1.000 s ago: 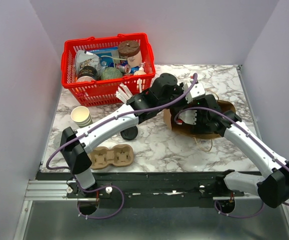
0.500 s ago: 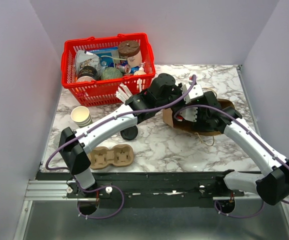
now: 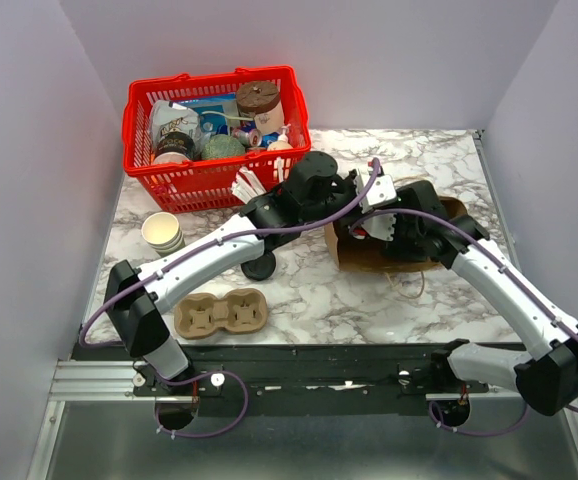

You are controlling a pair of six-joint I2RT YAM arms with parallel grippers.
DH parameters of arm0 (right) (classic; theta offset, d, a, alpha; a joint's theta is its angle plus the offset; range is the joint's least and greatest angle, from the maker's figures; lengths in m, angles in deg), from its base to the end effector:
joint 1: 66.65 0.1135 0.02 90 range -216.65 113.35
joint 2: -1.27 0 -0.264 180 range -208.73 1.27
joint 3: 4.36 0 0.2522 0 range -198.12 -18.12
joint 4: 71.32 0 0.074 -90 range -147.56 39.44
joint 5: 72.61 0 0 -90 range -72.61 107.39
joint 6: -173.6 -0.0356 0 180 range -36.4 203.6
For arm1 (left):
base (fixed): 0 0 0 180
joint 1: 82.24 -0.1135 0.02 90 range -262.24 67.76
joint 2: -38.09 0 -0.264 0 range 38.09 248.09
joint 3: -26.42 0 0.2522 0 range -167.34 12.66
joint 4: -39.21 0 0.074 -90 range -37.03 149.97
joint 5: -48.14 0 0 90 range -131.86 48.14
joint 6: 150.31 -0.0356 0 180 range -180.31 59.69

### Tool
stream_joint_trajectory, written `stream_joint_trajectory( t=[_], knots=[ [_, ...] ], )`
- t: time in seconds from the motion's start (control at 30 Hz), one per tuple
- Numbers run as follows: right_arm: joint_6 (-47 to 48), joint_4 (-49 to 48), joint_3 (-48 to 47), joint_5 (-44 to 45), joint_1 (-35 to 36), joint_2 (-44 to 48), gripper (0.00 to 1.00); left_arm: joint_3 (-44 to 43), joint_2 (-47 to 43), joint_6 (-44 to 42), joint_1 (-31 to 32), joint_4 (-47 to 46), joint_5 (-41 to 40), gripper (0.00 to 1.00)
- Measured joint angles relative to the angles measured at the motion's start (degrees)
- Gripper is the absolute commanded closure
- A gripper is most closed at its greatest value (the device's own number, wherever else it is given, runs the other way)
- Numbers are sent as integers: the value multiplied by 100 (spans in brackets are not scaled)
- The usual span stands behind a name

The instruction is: Pack the takeout coffee

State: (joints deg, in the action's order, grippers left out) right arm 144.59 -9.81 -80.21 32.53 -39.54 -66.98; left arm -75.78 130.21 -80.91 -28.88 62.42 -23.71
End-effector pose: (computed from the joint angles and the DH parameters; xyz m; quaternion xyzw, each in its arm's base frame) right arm 0.2143 0.0993 0.3045 -0.6260 0.7058 -0.2093 0.2572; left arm 0.2197 -0.3140 0.3970 0.5436 0.5589 -0.2916 0.5541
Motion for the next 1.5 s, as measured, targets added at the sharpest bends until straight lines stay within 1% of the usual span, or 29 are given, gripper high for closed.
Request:
stream_joint_trajectory(
  t=[0.2, 0.33, 0.47, 0.57, 0.6, 0.67, 0.77, 0.9, 1.0, 1.2, 1.5],
  knots=[
    [-33, -343, 260, -50, -2, 201, 100, 105, -74, -11, 2, -105, 179, 76],
    [-76, -457, 374, -42, -4, 192, 99, 127, -74, 52, 2, -98, 234, 75],
    [-103, -514, 380, 9, -7, 192, 99, 127, -74, 107, 0, -105, 269, 80],
    [-103, -566, 393, 70, -7, 192, 99, 127, -74, 144, -13, -118, 308, 80],
    [-103, -603, 407, 98, -7, 192, 99, 127, -74, 153, -17, -122, 313, 75],
    [-98, -699, 428, 168, -4, 168, 100, 129, -74, 181, -39, -127, 330, 68],
    [-94, -876, 431, 258, -7, 66, 99, 129, -74, 291, -94, -149, 341, 65],
    [-94, -1056, 420, 286, -7, -129, 100, 120, -70, 487, -254, -162, 356, 67],
    [-90, -1130, 378, 286, -7, -282, 99, 68, -35, 595, -352, -149, 404, 71],
    [24, -1397, 332, 293, -7, -468, 99, -17, 59, 721, -455, -138, 527, 74],
    [208, -1891, 332, 306, -7, -815, 100, -251, 275, 833, -625, -59, 697, 74]
  ],
)
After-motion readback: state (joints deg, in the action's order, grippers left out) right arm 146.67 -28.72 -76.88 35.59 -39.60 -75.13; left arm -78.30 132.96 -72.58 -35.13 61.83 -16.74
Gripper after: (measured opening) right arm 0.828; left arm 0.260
